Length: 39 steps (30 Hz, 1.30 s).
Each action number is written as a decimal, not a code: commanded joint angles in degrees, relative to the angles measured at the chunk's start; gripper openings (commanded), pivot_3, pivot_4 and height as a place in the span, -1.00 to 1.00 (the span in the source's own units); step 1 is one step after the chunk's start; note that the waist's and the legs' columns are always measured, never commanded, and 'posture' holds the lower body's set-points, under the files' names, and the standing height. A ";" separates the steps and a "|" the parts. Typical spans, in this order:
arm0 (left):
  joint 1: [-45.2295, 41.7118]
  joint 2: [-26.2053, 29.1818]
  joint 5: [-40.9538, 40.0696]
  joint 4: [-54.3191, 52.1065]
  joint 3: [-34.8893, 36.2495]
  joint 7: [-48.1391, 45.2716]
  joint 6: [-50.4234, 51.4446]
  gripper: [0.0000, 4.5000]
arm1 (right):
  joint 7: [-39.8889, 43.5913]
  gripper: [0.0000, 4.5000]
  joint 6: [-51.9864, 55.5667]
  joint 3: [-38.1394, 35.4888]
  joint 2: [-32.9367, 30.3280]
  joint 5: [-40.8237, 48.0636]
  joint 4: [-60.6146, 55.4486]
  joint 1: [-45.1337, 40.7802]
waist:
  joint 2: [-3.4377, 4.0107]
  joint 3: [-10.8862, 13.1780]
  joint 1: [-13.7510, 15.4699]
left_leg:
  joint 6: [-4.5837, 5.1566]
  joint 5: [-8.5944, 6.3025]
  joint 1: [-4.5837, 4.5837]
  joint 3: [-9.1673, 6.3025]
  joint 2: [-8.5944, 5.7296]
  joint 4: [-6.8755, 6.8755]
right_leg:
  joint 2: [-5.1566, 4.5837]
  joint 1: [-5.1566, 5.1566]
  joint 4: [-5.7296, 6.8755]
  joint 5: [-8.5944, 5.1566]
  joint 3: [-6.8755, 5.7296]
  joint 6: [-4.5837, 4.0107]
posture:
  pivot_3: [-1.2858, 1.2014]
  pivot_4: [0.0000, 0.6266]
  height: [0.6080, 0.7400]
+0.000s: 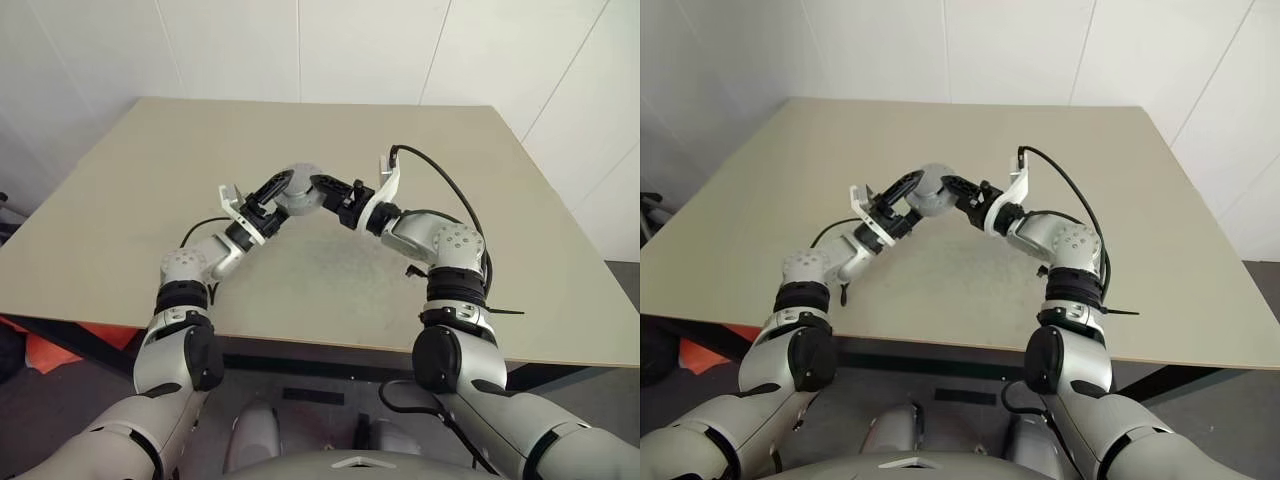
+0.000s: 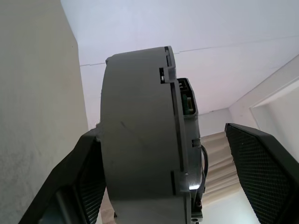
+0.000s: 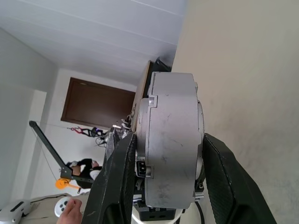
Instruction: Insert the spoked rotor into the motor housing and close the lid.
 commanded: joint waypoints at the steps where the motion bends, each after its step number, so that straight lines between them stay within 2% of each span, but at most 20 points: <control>1: -1.38 0.40 -1.24 0.25 1.31 -0.56 -1.01 0.51 | 0.60 -0.07 -1.43 0.30 -0.11 1.89 -3.73 -1.07 | 0.00 0.00 0.00 | 0.00 0.00 0.00 0.00 0.00 0.01 | 0.00 0.00 0.01 0.00 0.00 0.00 | 0.03 -1.00 1.00; 5: -1.10 0.75 -0.93 0.53 1.12 -0.13 -1.02 -0.04 | 0.63 -0.07 -2.05 0.78 -0.27 1.64 -3.94 -0.88 | 0.00 0.00 0.00 | 0.00 0.00 0.00 -0.02 0.01 0.04 | 0.00 0.02 0.02 0.00 -0.01 0.00 | 0.03 -1.00 1.00; 22: -1.35 0.65 0.81 1.47 0.74 1.01 -4.02 -0.05 | 1.32 -0.07 -5.00 3.06 -0.84 0.45 -2.93 -0.55 | 0.00 0.00 0.00 | 0.01 0.00 0.00 -0.04 0.01 0.19 | 0.00 0.06 0.10 0.01 -0.01 0.00 | 0.03 -1.00 1.00; 26: -2.04 1.09 1.46 3.38 1.15 1.34 -5.78 -0.05 | 4.27 -0.07 -4.71 4.95 -2.13 -0.04 -3.17 0.04 | 0.00 0.00 0.04 | 0.01 -0.01 0.00 -0.06 0.00 0.24 | -0.01 0.11 0.11 0.01 -0.01 0.01 | 0.03 -1.00 1.00; 27: -2.11 1.16 1.60 3.63 1.21 1.32 -5.97 -0.05 | 4.51 0.21 -4.99 5.32 -2.30 -0.33 -3.25 0.12 | 0.00 0.00 0.02 | 0.03 -0.02 0.00 -0.06 0.00 0.26 | -0.02 0.11 0.11 0.01 -0.01 0.01 | 0.03 -1.00 1.00; 31: -2.15 1.71 1.99 4.51 1.88 1.71 -7.62 -0.05 | 2.43 0.74 -14.09 8.87 -3.38 -9.12 -0.90 0.07 | 0.00 0.00 -0.03 | 0.03 -0.02 0.03 -0.08 0.03 0.31 | 0.00 0.13 0.14 0.04 -0.02 0.01 | 0.03 -1.00 1.00; 34: -1.82 2.29 3.14 4.68 2.06 2.41 -10.50 -0.05 | 1.65 0.74 -18.81 8.94 -3.65 -12.28 1.59 -0.32 | 0.00 0.00 -0.02 | 0.03 -0.02 0.00 -0.07 0.02 0.36 | -0.01 0.13 0.14 0.04 -0.02 0.02 | 0.03 -1.00 1.00; 39: -1.56 5.89 6.94 6.91 4.49 7.54 -25.43 -0.05 | 2.46 0.74 -22.02 8.72 -3.92 -14.21 3.26 -0.24 | 0.00 0.00 -0.49 | 0.05 -0.03 0.02 -0.08 0.04 0.38 | 0.00 0.13 0.14 0.05 -0.02 0.02 | 0.03 -1.00 1.00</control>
